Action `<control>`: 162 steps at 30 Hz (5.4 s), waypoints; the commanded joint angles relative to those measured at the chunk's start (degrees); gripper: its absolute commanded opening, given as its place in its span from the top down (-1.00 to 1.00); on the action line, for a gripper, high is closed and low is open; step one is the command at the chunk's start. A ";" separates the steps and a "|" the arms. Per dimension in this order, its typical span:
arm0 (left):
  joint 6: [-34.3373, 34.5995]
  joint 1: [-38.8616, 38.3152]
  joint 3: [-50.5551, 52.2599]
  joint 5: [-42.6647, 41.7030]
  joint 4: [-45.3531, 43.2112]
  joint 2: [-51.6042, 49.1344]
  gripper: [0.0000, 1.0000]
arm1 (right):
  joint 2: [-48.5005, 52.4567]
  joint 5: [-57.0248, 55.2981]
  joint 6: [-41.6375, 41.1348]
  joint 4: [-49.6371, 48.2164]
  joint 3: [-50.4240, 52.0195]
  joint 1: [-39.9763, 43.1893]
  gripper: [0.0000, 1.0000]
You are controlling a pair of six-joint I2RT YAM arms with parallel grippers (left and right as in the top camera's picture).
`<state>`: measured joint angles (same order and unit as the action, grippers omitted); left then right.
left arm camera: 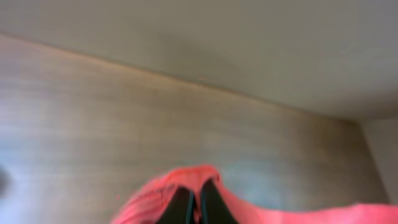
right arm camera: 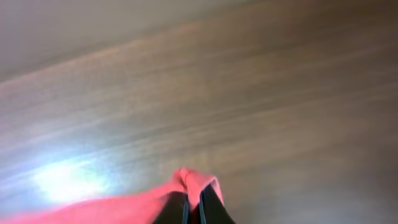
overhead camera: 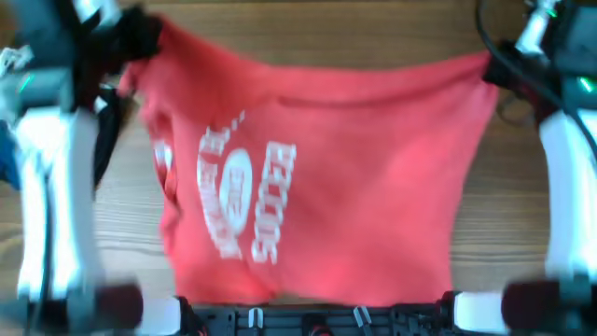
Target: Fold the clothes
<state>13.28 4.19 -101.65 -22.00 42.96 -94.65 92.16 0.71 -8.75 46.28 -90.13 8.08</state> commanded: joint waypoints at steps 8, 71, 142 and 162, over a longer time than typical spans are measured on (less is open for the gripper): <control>15.08 3.06 -32.92 -13.55 -18.05 -11.02 0.92 | 5.75 -1.49 -2.40 5.27 -50.27 0.26 0.92; 8.31 17.14 25.57 20.11 41.53 1.57 0.92 | 2.29 -0.50 -5.11 25.46 27.67 4.44 0.91; 11.19 11.30 25.68 18.64 17.11 -6.73 0.92 | 7.21 10.36 1.31 0.90 27.10 -4.00 0.91; 10.97 11.30 25.68 18.67 18.51 -6.73 0.68 | 20.59 10.36 1.33 -7.32 27.26 -4.00 0.91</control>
<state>23.77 15.68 -76.18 -3.05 61.47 -100.73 108.07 10.59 -7.64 38.98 -63.92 4.27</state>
